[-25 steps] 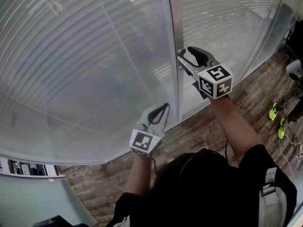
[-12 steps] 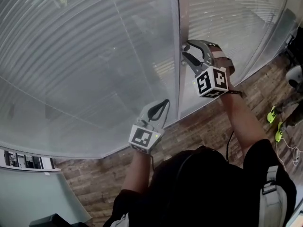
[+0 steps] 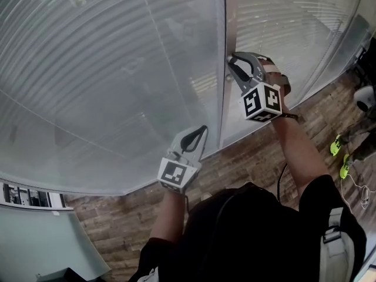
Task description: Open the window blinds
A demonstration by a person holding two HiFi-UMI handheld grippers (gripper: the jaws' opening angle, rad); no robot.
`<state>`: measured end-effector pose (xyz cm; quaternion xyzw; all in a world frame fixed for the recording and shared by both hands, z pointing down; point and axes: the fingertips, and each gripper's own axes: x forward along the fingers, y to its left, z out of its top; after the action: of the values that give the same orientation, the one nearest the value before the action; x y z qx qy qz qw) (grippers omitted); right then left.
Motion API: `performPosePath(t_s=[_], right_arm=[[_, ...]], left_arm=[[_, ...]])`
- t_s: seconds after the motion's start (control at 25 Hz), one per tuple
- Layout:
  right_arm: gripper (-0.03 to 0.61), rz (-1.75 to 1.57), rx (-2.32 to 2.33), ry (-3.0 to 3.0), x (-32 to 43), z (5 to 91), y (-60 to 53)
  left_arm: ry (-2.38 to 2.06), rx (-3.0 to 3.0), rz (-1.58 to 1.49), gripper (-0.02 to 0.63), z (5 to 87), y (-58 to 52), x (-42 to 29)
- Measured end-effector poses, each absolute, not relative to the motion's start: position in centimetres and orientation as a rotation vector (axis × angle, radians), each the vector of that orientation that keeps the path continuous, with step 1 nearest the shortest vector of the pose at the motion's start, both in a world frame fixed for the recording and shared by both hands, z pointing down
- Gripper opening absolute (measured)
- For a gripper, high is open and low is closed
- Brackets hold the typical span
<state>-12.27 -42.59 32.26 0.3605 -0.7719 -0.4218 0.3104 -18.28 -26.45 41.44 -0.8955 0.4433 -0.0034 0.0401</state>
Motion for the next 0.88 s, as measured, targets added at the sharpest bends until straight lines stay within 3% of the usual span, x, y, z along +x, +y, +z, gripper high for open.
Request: performPosePath(t_s=[0.88], right_arm=[[0.128,-0.433,1.195,-2.628,-11.5,31.4,-43.3]], left_arm=[[1.323,-2.762,-0.042,0.003,40.7,-26.7,-17.4]])
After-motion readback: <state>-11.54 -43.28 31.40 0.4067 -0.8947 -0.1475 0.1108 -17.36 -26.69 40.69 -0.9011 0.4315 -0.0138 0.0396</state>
